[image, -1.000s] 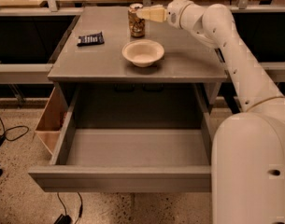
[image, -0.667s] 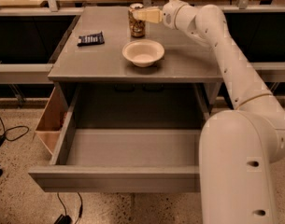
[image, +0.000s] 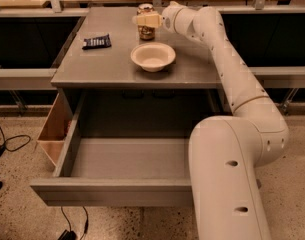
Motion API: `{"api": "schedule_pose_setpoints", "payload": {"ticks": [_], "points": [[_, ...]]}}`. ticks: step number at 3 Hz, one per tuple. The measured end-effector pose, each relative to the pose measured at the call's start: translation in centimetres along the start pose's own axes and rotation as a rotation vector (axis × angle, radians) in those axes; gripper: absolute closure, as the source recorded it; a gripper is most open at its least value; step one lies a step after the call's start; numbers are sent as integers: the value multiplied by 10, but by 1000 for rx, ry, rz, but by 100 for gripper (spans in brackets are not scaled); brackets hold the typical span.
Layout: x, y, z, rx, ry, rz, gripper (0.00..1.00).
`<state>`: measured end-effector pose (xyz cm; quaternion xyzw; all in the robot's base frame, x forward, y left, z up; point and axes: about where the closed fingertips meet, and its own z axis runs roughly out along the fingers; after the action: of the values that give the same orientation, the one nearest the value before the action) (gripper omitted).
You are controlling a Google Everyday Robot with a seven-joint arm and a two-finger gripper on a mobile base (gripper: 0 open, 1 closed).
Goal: Place orange can into top drawer
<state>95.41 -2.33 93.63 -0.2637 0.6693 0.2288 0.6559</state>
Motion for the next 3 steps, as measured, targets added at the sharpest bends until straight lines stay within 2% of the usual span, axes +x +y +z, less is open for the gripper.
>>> {"api": "schedule_pose_setpoints", "payload": {"ticks": [1, 2, 3], "points": [[7, 6, 20, -2, 8, 11, 0], [9, 12, 32, -13, 4, 15, 19], [8, 13, 34, -13, 1, 14, 42]]}}
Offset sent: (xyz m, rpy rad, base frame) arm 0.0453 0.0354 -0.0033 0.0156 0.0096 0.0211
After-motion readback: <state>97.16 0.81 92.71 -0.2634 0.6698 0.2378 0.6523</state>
